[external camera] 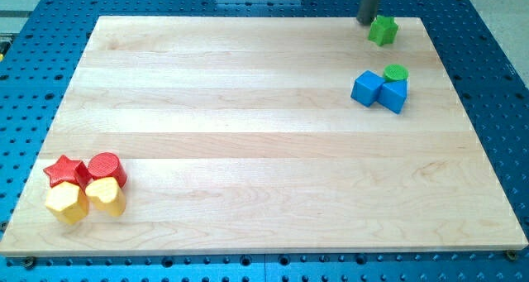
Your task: Move the green blocks towards the blue blocks
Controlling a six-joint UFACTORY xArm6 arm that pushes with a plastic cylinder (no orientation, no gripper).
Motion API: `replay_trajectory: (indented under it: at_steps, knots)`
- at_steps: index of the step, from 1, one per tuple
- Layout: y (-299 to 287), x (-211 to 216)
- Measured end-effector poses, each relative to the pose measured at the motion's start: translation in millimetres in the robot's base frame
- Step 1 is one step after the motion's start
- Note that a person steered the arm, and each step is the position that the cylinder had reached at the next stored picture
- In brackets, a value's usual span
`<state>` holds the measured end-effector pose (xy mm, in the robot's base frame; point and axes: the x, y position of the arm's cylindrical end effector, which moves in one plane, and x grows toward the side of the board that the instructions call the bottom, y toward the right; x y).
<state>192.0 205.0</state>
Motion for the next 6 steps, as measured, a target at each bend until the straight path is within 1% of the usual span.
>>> replay_trajectory:
  at_steps: [1,2,3,5,6]
  knots:
    - [24.6,4.6]
    - [15.7,54.8]
    - [9.6,70.3]
    - [9.6,63.3]
    - [9.6,75.3]
